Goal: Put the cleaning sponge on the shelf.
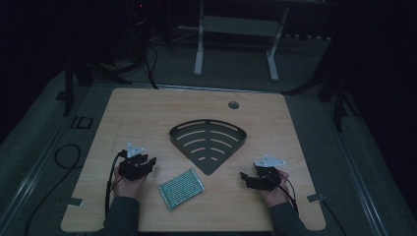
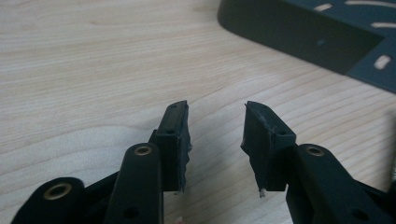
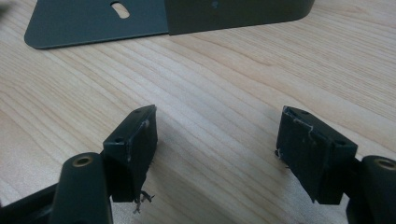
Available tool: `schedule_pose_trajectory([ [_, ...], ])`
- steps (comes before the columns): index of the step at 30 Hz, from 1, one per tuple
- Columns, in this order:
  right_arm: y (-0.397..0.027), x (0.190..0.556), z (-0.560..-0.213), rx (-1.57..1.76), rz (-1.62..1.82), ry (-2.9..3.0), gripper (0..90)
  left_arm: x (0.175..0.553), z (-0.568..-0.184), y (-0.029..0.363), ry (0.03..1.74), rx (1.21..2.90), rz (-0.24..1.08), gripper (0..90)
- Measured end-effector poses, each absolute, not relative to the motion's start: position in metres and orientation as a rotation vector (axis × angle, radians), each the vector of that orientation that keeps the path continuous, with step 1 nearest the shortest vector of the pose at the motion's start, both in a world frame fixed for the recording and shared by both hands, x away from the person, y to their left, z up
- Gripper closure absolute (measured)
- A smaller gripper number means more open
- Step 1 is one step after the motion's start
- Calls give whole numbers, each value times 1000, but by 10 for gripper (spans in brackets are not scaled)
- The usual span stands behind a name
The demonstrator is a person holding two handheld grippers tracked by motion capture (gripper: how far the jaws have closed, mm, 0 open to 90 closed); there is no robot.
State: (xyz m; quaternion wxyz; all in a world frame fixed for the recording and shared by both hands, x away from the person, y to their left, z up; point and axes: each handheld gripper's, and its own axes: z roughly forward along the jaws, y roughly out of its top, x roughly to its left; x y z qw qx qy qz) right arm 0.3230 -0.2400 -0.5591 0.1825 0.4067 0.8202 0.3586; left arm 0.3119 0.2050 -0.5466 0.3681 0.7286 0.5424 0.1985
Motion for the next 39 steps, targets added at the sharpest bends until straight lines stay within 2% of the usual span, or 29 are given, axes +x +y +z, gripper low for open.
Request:
schedule_pose_trajectory([
  [10, -240, 323, -559, 1149, 1011, 2315, 283, 306, -535, 201, 1299, 1875, 472, 657],
  [13, -240, 323, -559, 1148, 1012, 2315, 283, 299, -525, 192, 1213, 1904, 446, 678],
  [17, -240, 323, -559, 1149, 1012, 2315, 283, 295, -519, 181, 1148, 1954, 421, 740],
  [22, -240, 323, -559, 1147, 1012, 2315, 282, 290, -514, 171, 1092, 1997, 360, 892],
  [39, -240, 323, -559, 1148, 1012, 2315, 282, 289, -525, 119, 926, 2188, 242, 900],
])
